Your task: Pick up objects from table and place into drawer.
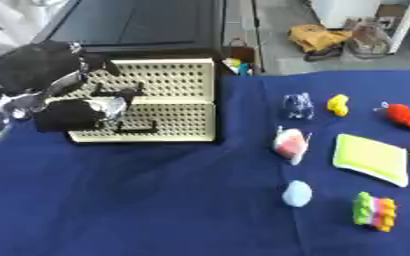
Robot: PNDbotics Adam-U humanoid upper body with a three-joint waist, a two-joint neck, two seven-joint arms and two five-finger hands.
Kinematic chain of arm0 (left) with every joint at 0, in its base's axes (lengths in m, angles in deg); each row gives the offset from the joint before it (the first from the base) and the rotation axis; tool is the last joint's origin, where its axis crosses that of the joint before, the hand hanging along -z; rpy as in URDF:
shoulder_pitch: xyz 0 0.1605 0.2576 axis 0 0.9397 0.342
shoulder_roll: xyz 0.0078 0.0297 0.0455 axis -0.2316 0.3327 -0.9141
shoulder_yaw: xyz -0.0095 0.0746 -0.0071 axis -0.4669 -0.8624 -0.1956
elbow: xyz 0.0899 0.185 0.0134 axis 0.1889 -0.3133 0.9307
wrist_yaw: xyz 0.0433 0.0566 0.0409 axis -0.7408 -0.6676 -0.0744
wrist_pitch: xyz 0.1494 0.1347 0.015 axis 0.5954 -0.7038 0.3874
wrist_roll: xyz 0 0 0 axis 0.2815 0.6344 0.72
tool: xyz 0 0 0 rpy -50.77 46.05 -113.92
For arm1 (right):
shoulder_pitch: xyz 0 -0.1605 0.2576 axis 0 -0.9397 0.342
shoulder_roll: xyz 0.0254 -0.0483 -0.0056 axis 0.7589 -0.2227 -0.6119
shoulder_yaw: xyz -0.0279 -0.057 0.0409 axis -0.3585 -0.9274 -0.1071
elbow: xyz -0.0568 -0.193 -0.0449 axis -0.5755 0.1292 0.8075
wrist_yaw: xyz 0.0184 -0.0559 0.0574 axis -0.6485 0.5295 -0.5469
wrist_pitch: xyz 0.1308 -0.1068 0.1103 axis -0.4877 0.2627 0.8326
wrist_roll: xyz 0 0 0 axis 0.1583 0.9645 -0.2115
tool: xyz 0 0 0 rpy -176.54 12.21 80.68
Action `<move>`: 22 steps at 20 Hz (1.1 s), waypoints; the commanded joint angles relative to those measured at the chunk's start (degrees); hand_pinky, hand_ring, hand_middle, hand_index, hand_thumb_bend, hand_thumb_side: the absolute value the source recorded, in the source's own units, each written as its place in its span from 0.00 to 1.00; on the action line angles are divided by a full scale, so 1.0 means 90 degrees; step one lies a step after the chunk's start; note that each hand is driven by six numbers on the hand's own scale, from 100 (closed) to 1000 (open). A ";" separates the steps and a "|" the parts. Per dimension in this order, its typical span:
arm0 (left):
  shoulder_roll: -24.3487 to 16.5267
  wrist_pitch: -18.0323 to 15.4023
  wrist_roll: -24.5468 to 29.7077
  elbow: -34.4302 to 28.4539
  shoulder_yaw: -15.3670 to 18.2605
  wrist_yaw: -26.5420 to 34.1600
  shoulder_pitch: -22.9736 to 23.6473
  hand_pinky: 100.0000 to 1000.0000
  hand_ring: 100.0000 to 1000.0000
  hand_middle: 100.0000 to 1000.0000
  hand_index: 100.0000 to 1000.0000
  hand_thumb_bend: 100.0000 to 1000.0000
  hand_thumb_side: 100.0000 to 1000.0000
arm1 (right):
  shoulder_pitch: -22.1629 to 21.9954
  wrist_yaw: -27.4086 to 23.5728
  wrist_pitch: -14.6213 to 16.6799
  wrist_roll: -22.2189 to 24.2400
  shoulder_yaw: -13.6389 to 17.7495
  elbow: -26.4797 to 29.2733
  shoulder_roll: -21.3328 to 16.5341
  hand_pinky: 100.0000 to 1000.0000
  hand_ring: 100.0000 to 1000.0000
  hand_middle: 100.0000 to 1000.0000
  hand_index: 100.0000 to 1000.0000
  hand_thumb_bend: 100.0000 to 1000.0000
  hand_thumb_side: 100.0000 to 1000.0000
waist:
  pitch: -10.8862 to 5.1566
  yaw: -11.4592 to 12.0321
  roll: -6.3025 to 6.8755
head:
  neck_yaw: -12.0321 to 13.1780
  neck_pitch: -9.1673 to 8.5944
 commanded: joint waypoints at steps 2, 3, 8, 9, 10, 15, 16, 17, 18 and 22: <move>-0.0094 -0.0103 0.0390 0.0081 0.0010 -0.0065 -0.0140 0.00 0.00 0.00 0.88 0.00 0.85 | 0.0061 0.0005 -0.0001 -0.0057 0.0031 0.0093 -0.0114 0.54 0.60 0.58 0.68 0.00 1.00 | -0.0126 -0.0022 0.0008 | 0.0036 -0.0061; -0.0094 -0.0148 0.0490 0.0110 -0.0008 -0.0089 -0.0145 0.00 0.00 0.00 0.88 0.00 0.84 | 0.0059 -0.0004 0.0002 -0.0066 0.0032 0.0093 -0.0110 0.54 0.60 0.58 0.68 0.00 1.00 | -0.0122 -0.0023 0.0010 | 0.0034 -0.0064; -0.0084 -0.0298 0.0971 0.0169 -0.0006 -0.0405 -0.0166 0.00 0.00 0.00 0.90 0.10 0.83 | 0.0058 -0.0044 0.0027 -0.0079 0.0018 0.0093 -0.0094 0.53 0.60 0.58 0.67 0.00 1.00 | -0.0089 -0.0011 0.0011 | 0.0022 -0.0058; -0.0086 -0.0323 0.1065 0.0172 -0.0008 -0.0479 -0.0166 0.00 0.00 0.06 0.90 0.13 0.83 | 0.0059 -0.0051 0.0028 -0.0080 0.0017 0.0093 -0.0091 0.53 0.60 0.58 0.67 0.00 1.00 | -0.0081 -0.0011 0.0010 | 0.0022 -0.0058; -0.0085 -0.0346 0.1162 0.0172 -0.0006 -0.0556 -0.0167 0.00 0.00 0.06 0.90 0.13 0.83 | 0.0060 -0.0060 0.0031 -0.0080 0.0015 0.0093 -0.0088 0.53 0.60 0.58 0.67 0.00 1.00 | -0.0076 -0.0012 0.0008 | 0.0022 -0.0059; -0.0110 -0.0359 0.1333 0.0210 -0.0011 -0.0750 -0.0134 0.00 0.00 0.09 0.89 0.12 0.81 | 0.0060 -0.0081 0.0037 -0.0086 0.0015 0.0093 -0.0079 0.53 0.60 0.57 0.66 0.00 1.00 | -0.0049 -0.0020 0.0009 | 0.0024 -0.0066; -0.0114 -0.0347 0.1335 0.0293 -0.0039 -0.0819 -0.0133 0.00 0.00 0.09 0.89 0.12 0.81 | 0.0062 -0.0085 0.0039 -0.0090 0.0013 0.0093 -0.0072 0.53 0.60 0.57 0.66 0.00 1.00 | -0.0040 -0.0030 0.0009 | 0.0029 -0.0069; -0.0104 -0.0352 0.1336 0.0355 -0.0064 -0.0878 -0.0141 0.00 0.00 0.09 0.89 0.12 0.81 | 0.0062 -0.0087 0.0040 -0.0093 0.0011 0.0093 -0.0068 0.53 0.60 0.57 0.66 0.00 1.00 | -0.0036 -0.0034 0.0009 | 0.0032 -0.0070; -0.0091 -0.0349 0.1337 0.0408 -0.0071 -0.0938 -0.0160 0.00 0.00 0.08 0.91 0.09 0.80 | 0.0059 -0.0088 0.0038 -0.0093 0.0010 0.0093 -0.0066 0.53 0.60 0.57 0.65 0.00 1.00 | -0.0028 -0.0040 0.0008 | 0.0034 -0.0069; -0.0013 -0.0342 0.1337 0.0559 -0.0100 -0.1185 -0.0250 0.00 0.00 0.06 0.93 0.10 0.81 | 0.0085 -0.0074 0.0027 -0.0085 -0.0003 0.0093 -0.0044 0.53 0.60 0.57 0.65 0.00 1.00 | -0.0004 -0.0062 0.0010 | 0.0042 -0.0087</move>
